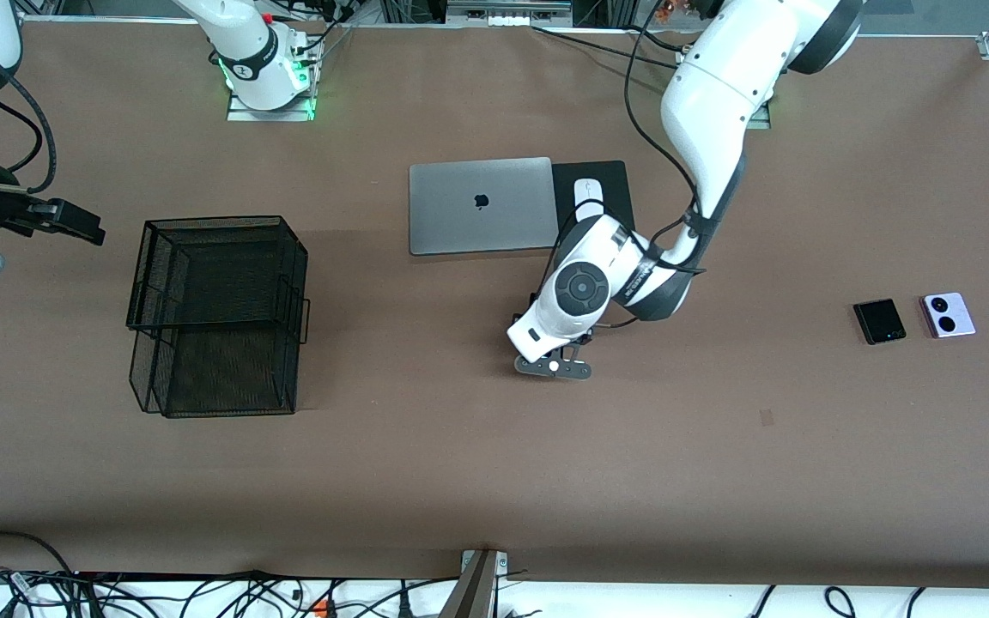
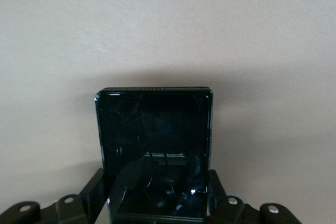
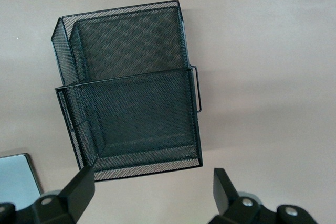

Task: Place phones with both arms
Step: 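Carry the bar phone to the table middle and set it down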

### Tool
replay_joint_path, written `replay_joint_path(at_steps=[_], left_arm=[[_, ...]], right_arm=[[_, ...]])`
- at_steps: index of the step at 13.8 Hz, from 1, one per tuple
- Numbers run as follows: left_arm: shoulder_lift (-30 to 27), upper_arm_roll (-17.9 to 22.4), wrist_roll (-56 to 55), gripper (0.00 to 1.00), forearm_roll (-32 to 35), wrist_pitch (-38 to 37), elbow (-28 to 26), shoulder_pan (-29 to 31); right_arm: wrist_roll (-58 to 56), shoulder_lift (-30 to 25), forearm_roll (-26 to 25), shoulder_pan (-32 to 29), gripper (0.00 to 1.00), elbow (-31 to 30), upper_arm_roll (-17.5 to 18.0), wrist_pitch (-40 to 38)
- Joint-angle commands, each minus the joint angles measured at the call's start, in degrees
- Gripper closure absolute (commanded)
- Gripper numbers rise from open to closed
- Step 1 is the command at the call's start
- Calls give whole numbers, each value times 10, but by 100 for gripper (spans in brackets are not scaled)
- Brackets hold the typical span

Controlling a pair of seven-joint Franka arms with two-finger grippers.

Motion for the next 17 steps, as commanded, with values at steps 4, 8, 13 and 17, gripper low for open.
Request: replay_joint_path(at_steps=[4, 8, 13, 17], left_arm=[[15, 9, 7, 0, -6, 24, 21, -12], [-17, 8, 4, 0, -10, 6, 21, -4], [-122, 10, 23, 0, -5, -160, 21, 79], [-188, 10, 171, 0, -4, -284, 26, 197]], right_arm=[[-6, 2, 6, 8, 0, 4, -1, 1], [-4, 9, 7, 14, 0, 4, -1, 5], [17, 32, 12, 49, 0, 1, -1, 33], [82, 50, 13, 89, 0, 1, -1, 53]])
